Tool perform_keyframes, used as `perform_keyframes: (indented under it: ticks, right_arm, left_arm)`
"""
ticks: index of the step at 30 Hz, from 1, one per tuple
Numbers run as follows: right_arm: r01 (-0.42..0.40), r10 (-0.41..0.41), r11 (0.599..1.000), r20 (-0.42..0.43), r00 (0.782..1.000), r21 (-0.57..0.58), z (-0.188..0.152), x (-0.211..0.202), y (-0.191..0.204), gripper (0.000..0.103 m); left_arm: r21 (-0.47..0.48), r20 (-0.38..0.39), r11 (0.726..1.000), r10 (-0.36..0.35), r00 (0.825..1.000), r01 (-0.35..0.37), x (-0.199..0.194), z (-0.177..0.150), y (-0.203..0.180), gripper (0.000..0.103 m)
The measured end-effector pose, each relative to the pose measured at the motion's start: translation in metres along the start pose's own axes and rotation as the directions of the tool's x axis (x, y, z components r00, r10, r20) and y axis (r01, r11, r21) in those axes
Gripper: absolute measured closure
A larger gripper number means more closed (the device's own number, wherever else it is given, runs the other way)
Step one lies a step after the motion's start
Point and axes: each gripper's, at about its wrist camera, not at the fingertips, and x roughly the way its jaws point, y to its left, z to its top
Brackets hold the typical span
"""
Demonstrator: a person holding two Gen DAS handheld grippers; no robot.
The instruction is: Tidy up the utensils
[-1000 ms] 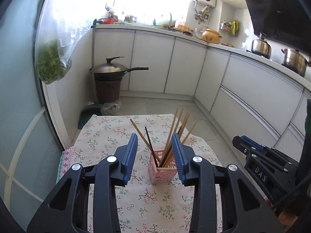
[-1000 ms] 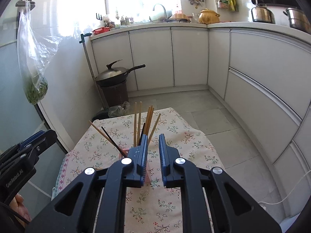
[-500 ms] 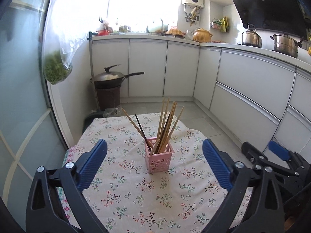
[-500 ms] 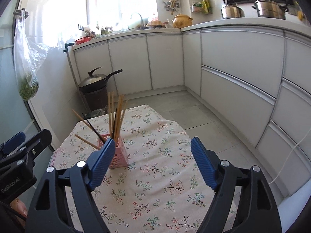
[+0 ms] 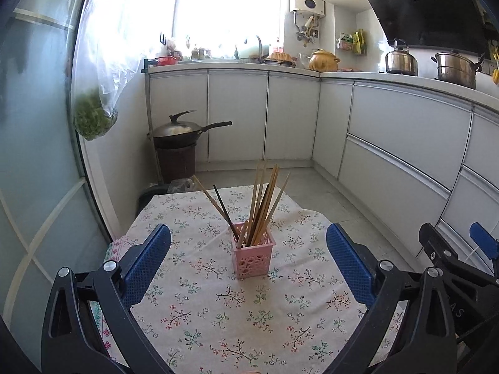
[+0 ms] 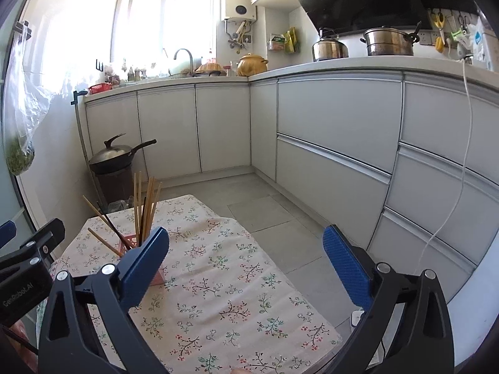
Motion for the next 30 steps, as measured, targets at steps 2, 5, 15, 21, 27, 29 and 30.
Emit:
perform_keyframes:
  ticks: [2,5,15,21,27,29,30]
  right_arm:
    - [0.014,-0.013,1.0,-0.025,1.0,0.003,0.001,0.003,-0.002,0.007]
    - [0.02,-0.019,1.0,-0.061,0.998,0.009,-0.001,0.008,-0.006,0.007]
    - [0.002,0.002,1.0,-0.123,0.992,0.026,-0.005,0.016,-0.011,0.007]
    - [0.001,0.004,0.999,-0.134,0.991,0.033,-0.006,0.018,-0.013,0.007]
    - [-0.004,0.01,0.999,-0.147,0.989,0.04,-0.006,0.021,-0.015,0.007]
    - [-0.005,0.011,0.999,-0.148,0.989,0.041,-0.006,0.021,-0.015,0.007]
    - [-0.006,0.013,0.999,-0.152,0.988,0.043,-0.007,0.021,-0.016,0.007]
  left_arm:
    - [-0.003,-0.002,1.0,0.005,1.0,-0.005,0.001,0.001,0.0,0.007]
    - [0.013,-0.019,1.0,0.014,1.0,-0.014,0.005,-0.001,-0.002,0.007]
    - [0.03,-0.047,1.0,0.009,0.999,-0.008,0.009,-0.005,-0.008,0.007]
    - [0.018,-0.052,1.0,0.008,0.999,-0.007,0.01,-0.005,-0.006,0.007]
    - [0.014,-0.053,1.0,0.011,0.999,-0.01,0.011,-0.004,-0.005,0.007]
    - [0.014,-0.053,1.0,0.01,0.999,-0.01,0.011,-0.004,-0.005,0.007]
    - [0.013,-0.053,1.0,0.011,0.999,-0.011,0.011,-0.004,-0.005,0.007]
